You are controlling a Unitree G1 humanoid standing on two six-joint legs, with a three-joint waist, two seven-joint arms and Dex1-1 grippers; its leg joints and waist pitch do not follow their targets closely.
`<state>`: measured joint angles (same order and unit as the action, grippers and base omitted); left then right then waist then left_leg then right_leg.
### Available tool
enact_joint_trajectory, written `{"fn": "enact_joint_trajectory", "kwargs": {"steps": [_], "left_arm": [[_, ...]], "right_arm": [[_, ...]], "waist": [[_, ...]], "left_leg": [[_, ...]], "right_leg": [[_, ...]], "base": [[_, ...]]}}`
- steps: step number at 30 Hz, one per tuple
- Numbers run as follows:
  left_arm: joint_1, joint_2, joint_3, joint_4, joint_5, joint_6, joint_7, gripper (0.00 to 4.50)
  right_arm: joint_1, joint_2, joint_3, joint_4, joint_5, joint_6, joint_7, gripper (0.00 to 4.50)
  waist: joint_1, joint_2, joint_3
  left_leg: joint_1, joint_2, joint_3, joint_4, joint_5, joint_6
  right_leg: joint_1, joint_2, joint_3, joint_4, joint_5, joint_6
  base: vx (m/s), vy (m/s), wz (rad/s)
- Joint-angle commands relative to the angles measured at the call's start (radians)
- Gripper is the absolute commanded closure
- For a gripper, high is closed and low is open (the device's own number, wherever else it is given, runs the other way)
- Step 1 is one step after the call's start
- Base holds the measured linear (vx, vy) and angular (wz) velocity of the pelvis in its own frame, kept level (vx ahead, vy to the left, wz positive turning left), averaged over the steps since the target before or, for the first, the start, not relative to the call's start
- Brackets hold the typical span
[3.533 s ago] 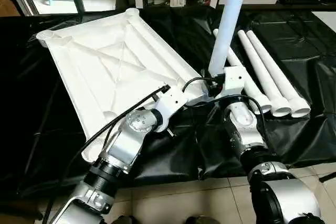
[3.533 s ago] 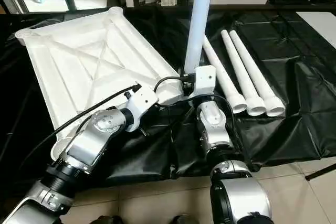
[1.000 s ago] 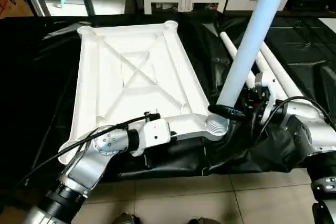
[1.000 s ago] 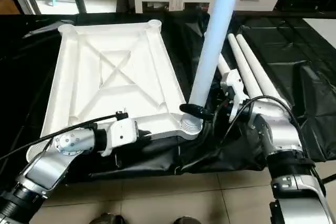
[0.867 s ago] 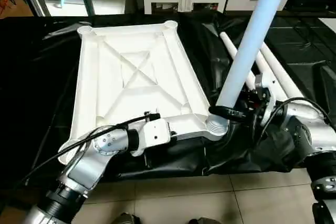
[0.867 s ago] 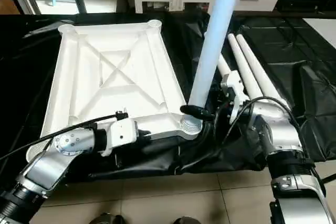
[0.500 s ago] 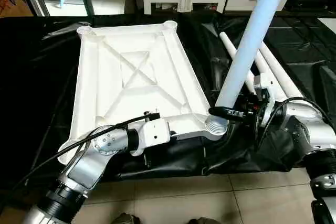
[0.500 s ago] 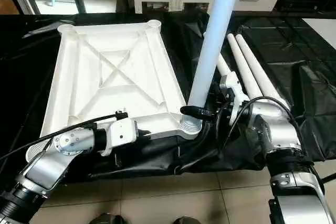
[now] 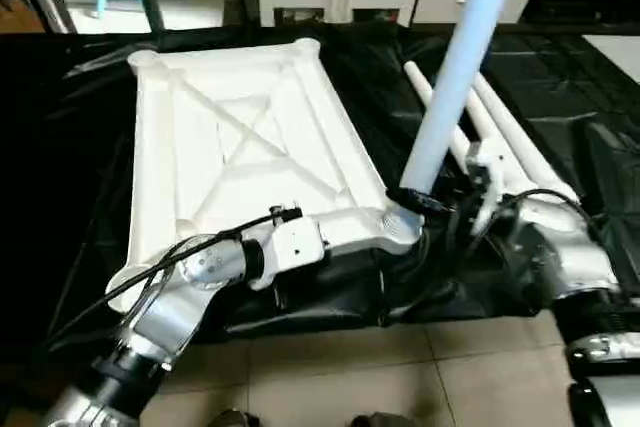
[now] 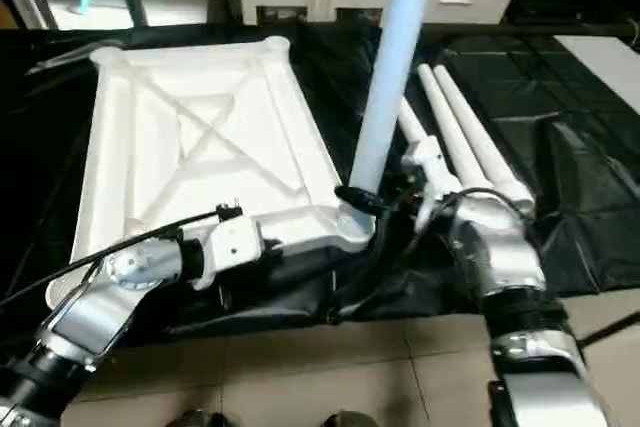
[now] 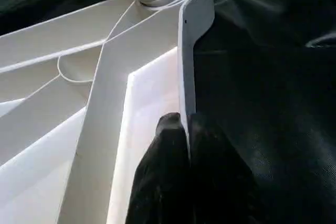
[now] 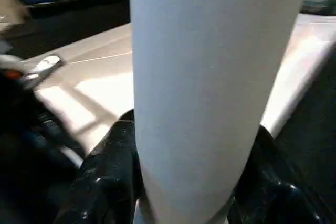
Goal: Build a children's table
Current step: Insert table leg to table base
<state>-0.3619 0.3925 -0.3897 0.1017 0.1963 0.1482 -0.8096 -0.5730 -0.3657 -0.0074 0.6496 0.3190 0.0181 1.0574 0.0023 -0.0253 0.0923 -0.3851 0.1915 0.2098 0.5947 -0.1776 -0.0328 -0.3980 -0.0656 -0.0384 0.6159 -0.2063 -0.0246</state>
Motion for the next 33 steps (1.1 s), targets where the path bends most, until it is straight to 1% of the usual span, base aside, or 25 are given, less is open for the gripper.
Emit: {"fn": "enact_joint_trajectory", "kwargs": {"steps": [1,2,3,5,6,8,9,11,12,13,15,17,20,21,23,24,25,26,27,28,29,30,31,32,33], "left_arm": [[-0.001,-0.041,-0.038,0.047,0.037,0.086,0.039,4.50],[-0.003,-0.044,-0.037,0.048,0.037,0.091,0.042,4.50],[-0.017,-0.072,-0.028,0.048,0.035,0.138,0.064,4.50],[-0.029,-0.097,-0.026,0.046,0.044,0.187,0.094,4.50],[-0.033,-0.105,-0.025,0.046,0.047,0.200,0.104,4.50],[-0.048,-0.135,-0.014,0.054,0.059,0.242,0.150,4.50],[-0.066,-0.165,0.002,0.063,0.067,0.281,0.197,4.50],[-0.078,-0.189,0.018,0.068,0.069,0.314,0.228,4.50],[-0.092,-0.222,0.045,0.066,0.067,0.362,0.273,4.50],[-0.094,-0.227,0.051,0.064,0.067,0.375,0.280,4.50],[-0.096,-0.229,0.064,0.063,0.070,0.405,0.296,4.50],[-0.094,-0.218,0.075,0.065,0.079,0.424,0.307,4.50],[-0.090,-0.207,0.084,0.067,0.079,0.419,0.307,4.50],[-0.084,-0.194,0.094,0.063,0.077,0.419,0.304,4.50],[-0.080,-0.188,0.098,0.059,0.076,0.420,0.303,4.50],[-0.074,-0.179,0.102,0.054,0.074,0.412,0.297,4.50],[-0.060,-0.157,0.105,0.044,0.067,0.389,0.277,4.50],[-0.059,-0.155,0.104,0.044,0.066,0.385,0.274,4.50],[-0.052,-0.147,0.102,0.041,0.059,0.364,0.260,4.50],[-0.041,-0.132,0.098,0.034,0.048,0.341,0.237,4.50],[-0.041,-0.132,0.098,0.034,0.048,0.341,0.237,4.50],[-0.027,-0.113,0.093,0.024,0.037,0.306,0.211,4.50],[-0.020,-0.103,0.090,0.017,0.029,0.283,0.194,4.50],[0.006,-0.068,0.077,-0.007,0.005,0.217,0.134,4.50],[0.021,-0.046,0.067,-0.021,-0.008,0.172,0.096,4.50]], "right_arm": [[-0.005,0.038,-0.009,0.061,-0.073,-0.018,-0.197,2.62],[-0.005,0.041,-0.009,0.062,-0.075,-0.019,-0.204,2.62],[-0.013,0.077,-0.008,0.078,-0.097,-0.031,-0.284,2.62],[-0.029,0.122,-0.005,0.108,-0.131,-0.051,-0.396,2.62],[-0.034,0.137,-0.005,0.118,-0.140,-0.057,-0.431,2.62],[-0.048,0.181,-0.003,0.137,-0.160,-0.057,-0.533,2.62],[-0.057,0.222,0.012,0.147,-0.185,-0.056,-0.612,2.62],[-0.066,0.254,0.022,0.157,-0.207,-0.061,-0.676,2.62],[-0.084,0.318,0.029,0.179,-0.234,-0.051,-0.792,2.62],[-0.089,0.335,0.030,0.184,-0.241,-0.049,-0.822,2.62],[-0.099,0.375,0.027,0.199,-0.254,-0.046,-0.900,2.62],[-0.106,0.407,0.023,0.218,-0.270,-0.054,-0.965,2.62],[-0.107,0.416,0.033,0.221,-0.280,-0.068,-0.970,2.62],[-0.108,0.431,0.024,0.224,-0.254,-0.082,-0.926,2.62],[-0.110,0.440,0.014,0.225,-0.236,-0.096,-0.897,2.62],[-0.109,0.437,0.011,0.215,-0.227,-0.113,-0.866,2.62],[-0.100,0.428,-0.002,0.176,-0.175,-0.140,-0.742,2.62],[-0.099,0.425,-0.002,0.173,-0.174,-0.140,-0.737,2.62],[-0.093,0.411,0.000,0.156,-0.170,-0.135,-0.715,2.62],[-0.084,0.387,0.003,0.126,-0.166,-0.129,-0.680,2.27],[-0.084,0.387,0.003,0.126,-0.166,-0.129,-0.680,2.06],[-0.074,0.360,0.004,0.089,-0.148,-0.128,-0.622,1.92],[-0.069,0.346,0.005,0.071,-0.137,-0.123,-0.592,1.90],[-0.056,0.300,0.008,0.018,-0.103,-0.103,-0.494,1.82],[-0.051,0.272,0.012,-0.006,-0.091,-0.098,-0.447,1.70]], "waist": [[-0.005,-0.004,-0.050],[-0.007,-0.002,-0.049],[-0.008,0.000,-0.049],[-0.014,-0.001,-0.048],[-0.022,-0.001,-0.047],[-0.026,0.000,-0.045],[-0.031,0.002,-0.044],[-0.031,0.002,-0.045],[-0.032,0.006,-0.043],[-0.036,0.004,-0.042],[-0.038,0.006,-0.043],[-0.041,0.007,-0.041],[-0.046,0.010,-0.038],[-0.049,0.011,-0.038],[-0.052,0.011,-0.038],[-0.052,0.012,-0.038],[-0.053,0.013,-0.040],[-0.053,0.013,-0.040],[-0.052,0.014,-0.043],[-0.052,0.016,-0.045],[-0.051,0.016,-0.045],[-0.051,0.014,-0.045],[-0.048,0.016,-0.046],[-0.049,0.015,-0.047],[-0.046,0.013,-0.050]], "left_leg": [[0.027,0.048,-0.029,-0.076,-0.263,0.022],[0.029,0.048,-0.031,-0.079,-0.280,0.007],[0.030,0.048,-0.033,-0.080,-0.297,-0.003],[0.027,0.047,-0.034,-0.083,-0.308,-0.013],[0.028,0.045,-0.038,-0.085,-0.344,-0.026],[0.027,0.044,-0.039,-0.085,-0.362,-0.029],[0.026,0.044,-0.041,-0.086,-0.380,-0.035],[0.030,0.042,-0.043,-0.086,-0.390,-0.040],[0.027,0.042,-0.044,-0.088,-0.399,-0.042],[0.028,0.040,-0.044,-0.090,-0.415,-0.048],[0.030,0.038,-0.045,-0.089,-0.433,-0.049],[0.028,0.037,-0.046,-0.091,-0.443,-0.049],[0.032,0.036,-0.046,-0.091,-0.467,-0.047],[0.032,0.036,-0.047,-0.092,-0.477,-0.046],[0.031,0.037,-0.048,-0.094,-0.484,-0.042],[0.030,0.038,-0.048,-0.095,-0.478,-0.041],[0.022,0.041,-0.049,-0.097,-0.451,-0.032],[0.022,0.041,-0.049,-0.097,-0.451,-0.032],[0.016,0.042,-0.048,-0.100,-0.413,-0.022],[0.018,0.044,-0.045,-0.099,-0.386,-0.015],[0.019,0.044,-0.043,-0.098,-0.378,-0.012],[0.018,0.044,-0.040,-0.097,-0.362,-0.004],[0.020,0.043,-0.037,-0.095,-0.358,0.009],[0.019,0.044,-0.037,-0.094,-0.350,0.013],[0.012,0.042,-0.038,-0.090,-0.315,0.030]], "right_leg": [[0.019,-0.071,0.041,-0.094,-0.334,-0.182],[0.015,-0.072,0.041,-0.096,-0.352,-0.178],[0.015,-0.071,0.041,-0.097,-0.359,-0.175],[0.015,-0.070,0.040,-0.096,-0.360,-0.174],[0.012,-0.072,0.038,-0.101,-0.393,-0.166],[0.011,-0.072,0.038,-0.104,-0.412,-0.158],[0.007,-0.072,0.039,-0.105,-0.431,-0.150],[0.005,-0.072,0.038,-0.109,-0.439,-0.138],[0.004,-0.070,0.037,-0.107,-0.431,-0.132],[0.001,-0.069,0.036,-0.109,-0.434,-0.128],[-0.001,-0.069,0.036,-0.111,-0.433,-0.116],[-0.003,-0.067,0.037,-0.110,-0.424,-0.109],[-0.009,-0.065,0.038,-0.113,-0.409,-0.105],[-0.008,-0.063,0.038,-0.112,-0.403,-0.106],[-0.007,-0.065,0.038,-0.112,-0.396,-0.108],[-0.005,-0.066,0.039,-0.112,-0.387,-0.110],[0.004,-0.067,0.039,-0.107,-0.336,-0.123],[0.004,-0.067,0.039,-0.107,-0.336,-0.123],[0.011,-0.065,0.038,-0.104,-0.290,-0.134],[0.010,-0.063,0.039,-0.101,-0.249,-0.148],[0.010,-0.062,0.039,-0.101,-0.232,-0.156],[0.012,-0.064,0.041,-0.099,-0.204,-0.171],[0.013,-0.064,0.042,-0.101,-0.201,-0.176],[0.014,-0.065,0.042,-0.099,-0.198,-0.180],[0.025,-0.066,0.042,-0.095,-0.180,-0.185]], "base": [[0.000,0.000,0.00],[0.000,0.000,0.00],[0.000,0.000,0.00],[0.000,0.000,0.00],[0.000,0.000,0.00],[0.000,0.000,0.00],[0.000,0.000,0.00],[0.000,0.000,0.00],[0.000,0.000,0.00],[0.000,0.000,0.00],[0.000,0.000,0.00],[0.000,0.000,0.00],[0.000,0.000,0.00],[0.000,0.000,0.00],[0.000,0.000,0.00],[0.000,0.000,0.00],[0.000,0.000,0.00],[0.000,0.000,0.00],[0.000,0.000,0.00],[0.000,0.000,0.00],[0.000,0.000,0.00],[0.000,0.000,0.00],[0.000,0.000,0.00],[0.000,0.000,0.00],[0.000,0.000,0.00]]}}
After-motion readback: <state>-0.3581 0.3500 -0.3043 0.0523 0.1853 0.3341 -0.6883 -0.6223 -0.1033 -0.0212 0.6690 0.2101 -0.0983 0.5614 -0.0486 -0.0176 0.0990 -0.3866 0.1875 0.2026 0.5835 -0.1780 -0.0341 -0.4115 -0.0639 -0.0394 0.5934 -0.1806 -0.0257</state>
